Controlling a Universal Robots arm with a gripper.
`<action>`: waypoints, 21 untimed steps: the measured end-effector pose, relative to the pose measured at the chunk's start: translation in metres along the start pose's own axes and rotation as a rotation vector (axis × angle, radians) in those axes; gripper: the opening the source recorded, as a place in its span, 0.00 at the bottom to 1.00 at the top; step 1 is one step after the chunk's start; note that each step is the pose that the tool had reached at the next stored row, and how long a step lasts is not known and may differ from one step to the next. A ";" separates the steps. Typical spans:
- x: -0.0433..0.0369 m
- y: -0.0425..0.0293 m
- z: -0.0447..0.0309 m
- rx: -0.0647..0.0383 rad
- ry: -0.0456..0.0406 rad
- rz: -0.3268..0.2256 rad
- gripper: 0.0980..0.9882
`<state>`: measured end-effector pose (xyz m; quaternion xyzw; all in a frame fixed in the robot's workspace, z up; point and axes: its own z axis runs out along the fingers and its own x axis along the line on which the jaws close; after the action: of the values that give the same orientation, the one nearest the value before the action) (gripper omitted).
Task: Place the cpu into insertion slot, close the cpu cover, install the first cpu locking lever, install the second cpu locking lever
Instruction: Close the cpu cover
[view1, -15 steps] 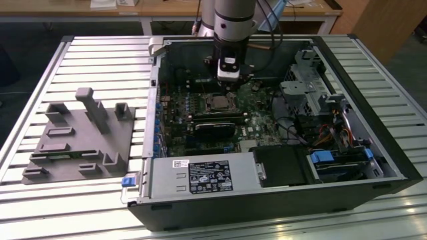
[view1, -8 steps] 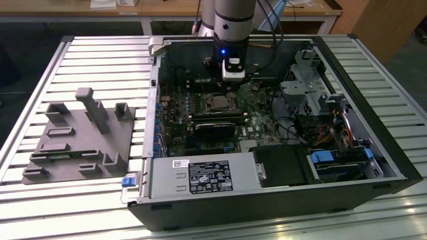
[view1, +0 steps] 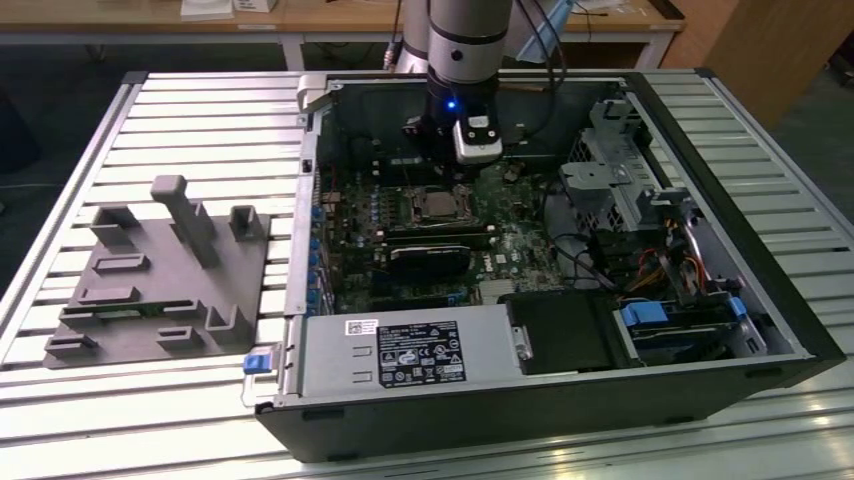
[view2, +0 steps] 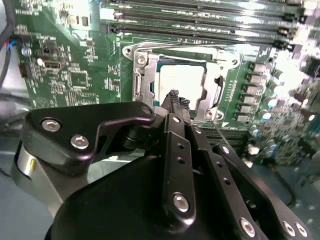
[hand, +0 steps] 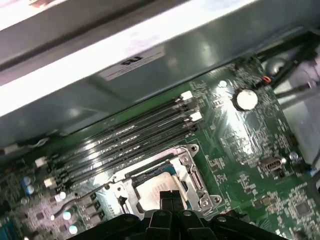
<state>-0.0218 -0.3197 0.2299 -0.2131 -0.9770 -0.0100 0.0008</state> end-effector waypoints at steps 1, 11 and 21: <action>0.0000 0.0000 0.0001 0.000 0.0004 -0.018 0.01; 0.0000 0.0000 0.0007 0.001 0.0038 -0.196 0.01; 0.0009 -0.0010 0.0025 -0.006 -0.0176 -0.263 0.01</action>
<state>-0.0230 -0.3202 0.2274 -0.0831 -0.9964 -0.0109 -0.0097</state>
